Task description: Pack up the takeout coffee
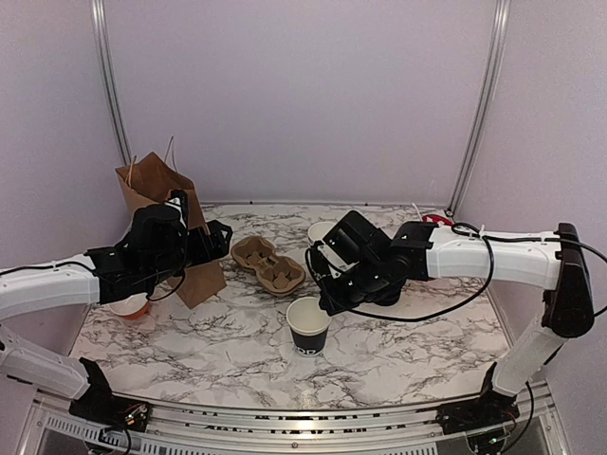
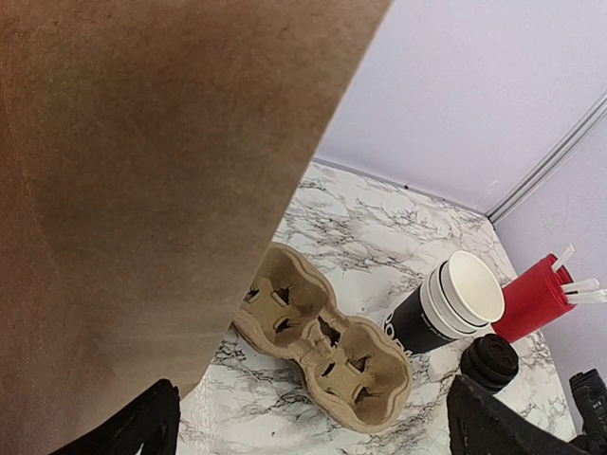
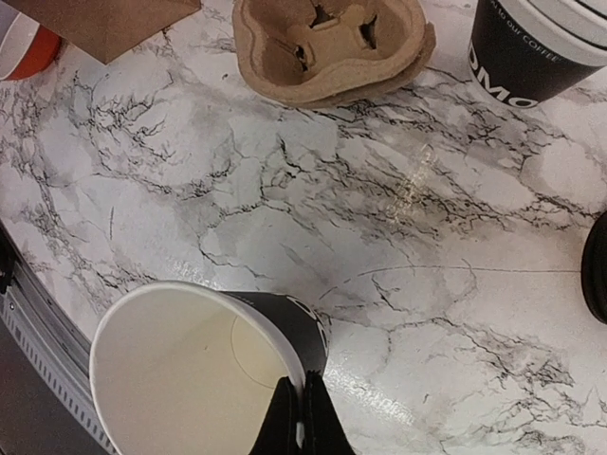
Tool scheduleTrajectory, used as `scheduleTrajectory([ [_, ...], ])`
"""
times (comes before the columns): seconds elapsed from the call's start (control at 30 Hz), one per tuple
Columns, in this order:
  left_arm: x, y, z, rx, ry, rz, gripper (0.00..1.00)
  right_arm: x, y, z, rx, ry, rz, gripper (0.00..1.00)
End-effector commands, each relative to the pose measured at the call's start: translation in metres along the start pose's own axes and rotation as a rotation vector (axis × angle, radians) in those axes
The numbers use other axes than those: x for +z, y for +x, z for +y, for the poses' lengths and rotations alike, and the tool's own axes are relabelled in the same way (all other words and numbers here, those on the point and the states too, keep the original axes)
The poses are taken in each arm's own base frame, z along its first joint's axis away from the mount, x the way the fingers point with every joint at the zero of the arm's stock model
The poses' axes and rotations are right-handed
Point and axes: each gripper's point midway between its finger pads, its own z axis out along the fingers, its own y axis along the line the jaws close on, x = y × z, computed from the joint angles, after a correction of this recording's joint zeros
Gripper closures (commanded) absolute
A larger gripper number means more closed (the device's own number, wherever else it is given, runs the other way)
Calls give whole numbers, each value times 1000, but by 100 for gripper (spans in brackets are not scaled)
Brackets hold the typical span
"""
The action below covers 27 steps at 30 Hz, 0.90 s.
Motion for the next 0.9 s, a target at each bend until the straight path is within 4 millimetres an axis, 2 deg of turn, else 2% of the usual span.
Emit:
scheduleTrajectory([
  [0.0, 2, -11, -10, 5, 31, -16, 1, 2, -5, -2, 24, 19, -26, 97],
  [0.33, 6, -9, -10, 2, 36, -5, 1, -8, -9, -4, 15, 43, -36, 80],
  [0.5, 7, -6, -10, -4, 38, 4, 1, -18, -16, -7, 14, 76, -52, 78],
  [0.67, 9, -5, -12, 0, 41, 12, 1, -39, -29, -11, 22, 93, -113, 75],
  [0.77, 9, -4, -12, -2, 42, 15, 1, -47, -33, -22, 37, 122, -130, 74],
  [0.87, 9, -4, -12, -3, 43, 15, 1, -53, -35, -42, 69, 163, -142, 73],
])
